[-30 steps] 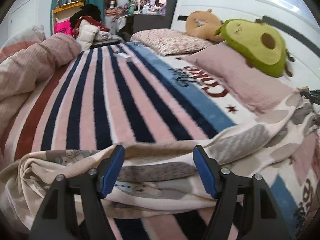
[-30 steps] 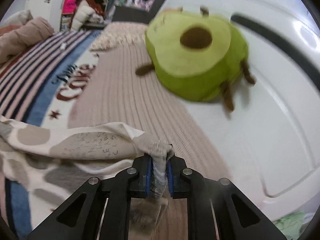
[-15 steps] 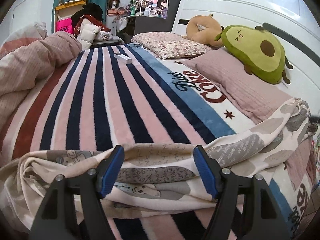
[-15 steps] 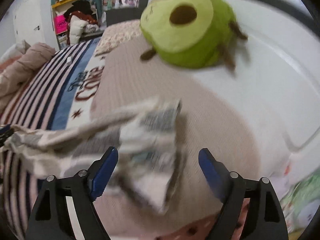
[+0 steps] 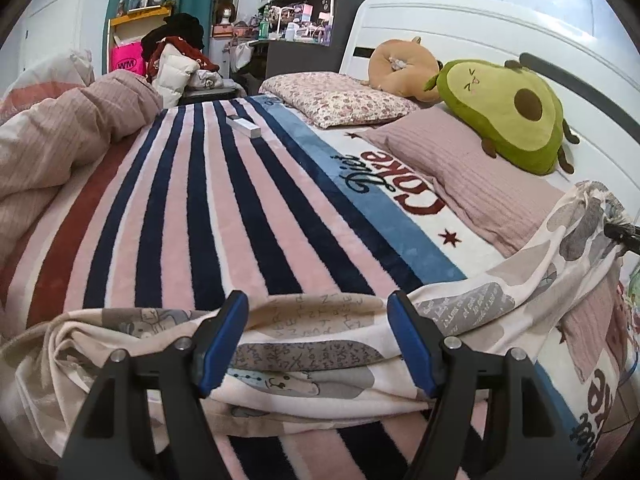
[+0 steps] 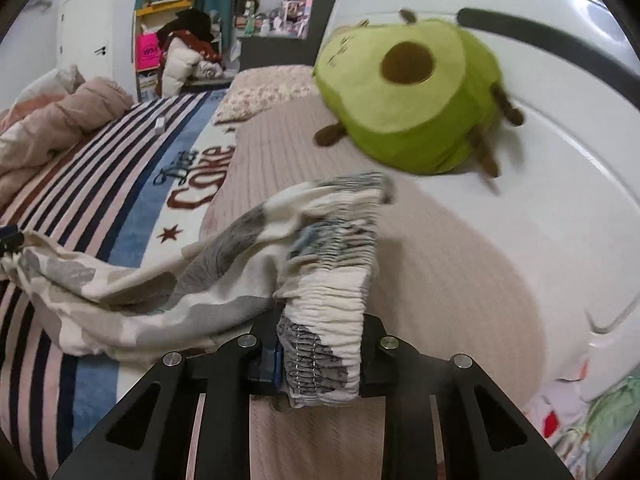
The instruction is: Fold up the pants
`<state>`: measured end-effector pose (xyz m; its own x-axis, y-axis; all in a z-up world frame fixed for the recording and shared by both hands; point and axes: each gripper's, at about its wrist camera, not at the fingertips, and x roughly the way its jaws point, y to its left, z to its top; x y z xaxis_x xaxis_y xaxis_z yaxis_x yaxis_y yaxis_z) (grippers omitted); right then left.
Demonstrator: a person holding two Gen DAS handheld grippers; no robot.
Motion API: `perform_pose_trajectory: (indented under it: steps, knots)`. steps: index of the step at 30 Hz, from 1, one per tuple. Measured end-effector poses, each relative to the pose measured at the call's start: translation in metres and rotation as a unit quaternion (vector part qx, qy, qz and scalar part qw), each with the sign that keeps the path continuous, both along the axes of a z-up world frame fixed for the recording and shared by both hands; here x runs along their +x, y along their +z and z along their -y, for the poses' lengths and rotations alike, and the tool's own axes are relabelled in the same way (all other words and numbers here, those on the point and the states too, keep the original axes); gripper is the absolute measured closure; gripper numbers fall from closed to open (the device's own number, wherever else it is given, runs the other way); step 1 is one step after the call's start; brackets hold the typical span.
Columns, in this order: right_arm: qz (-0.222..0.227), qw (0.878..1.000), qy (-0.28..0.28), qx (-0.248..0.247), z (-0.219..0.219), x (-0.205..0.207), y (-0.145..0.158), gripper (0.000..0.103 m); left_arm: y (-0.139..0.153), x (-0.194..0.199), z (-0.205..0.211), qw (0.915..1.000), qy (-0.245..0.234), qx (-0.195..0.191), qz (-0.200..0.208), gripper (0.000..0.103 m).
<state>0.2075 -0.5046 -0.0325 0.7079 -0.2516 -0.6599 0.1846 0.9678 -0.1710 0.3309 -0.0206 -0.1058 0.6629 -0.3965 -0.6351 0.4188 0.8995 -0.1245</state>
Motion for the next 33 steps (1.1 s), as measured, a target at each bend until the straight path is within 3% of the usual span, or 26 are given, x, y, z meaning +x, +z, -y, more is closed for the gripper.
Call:
perform_pose_trajectory:
  steps: [8,15,17,19,22,26,29,33]
  knots:
    - [0.019,0.998,-0.064,-0.023,0.027,-0.07,0.059,0.085,0.022,-0.02,0.005,0.9991,-0.028,-0.026,0.017,0.035]
    - [0.015,0.987,-0.155,-0.043,0.068,-0.152,0.081,0.084,0.037,-0.045,0.022,0.9969,-0.062,-0.047,0.012,0.035]
    - [0.003,0.984,-0.174,-0.035,0.082,-0.165,0.072,0.079,0.037,-0.054,0.025,0.9973,-0.062,-0.039,0.01,0.031]
    - [-0.011,0.985,-0.172,-0.006,0.091,-0.173,0.054,0.061,0.034,-0.063,0.023,0.9983,-0.052,-0.023,0.007,0.03]
    - [-0.013,0.986,-0.164,-0.024,0.086,-0.178,0.039,0.045,0.025,-0.076,0.006,0.9999,-0.01,0.008,-0.007,0.03]
    - [0.03,0.988,-0.135,-0.075,0.056,-0.179,0.051,0.041,0.009,-0.085,-0.016,0.9962,0.039,0.076,-0.018,0.029]
    - [0.055,0.996,-0.038,-0.052,0.014,-0.161,0.056,0.04,-0.006,-0.087,-0.025,0.9931,0.046,0.102,-0.038,0.029]
    - [0.03,0.996,0.078,-0.009,-0.037,-0.126,0.036,0.04,-0.031,-0.086,-0.023,0.9851,0.049,0.158,-0.047,0.029]
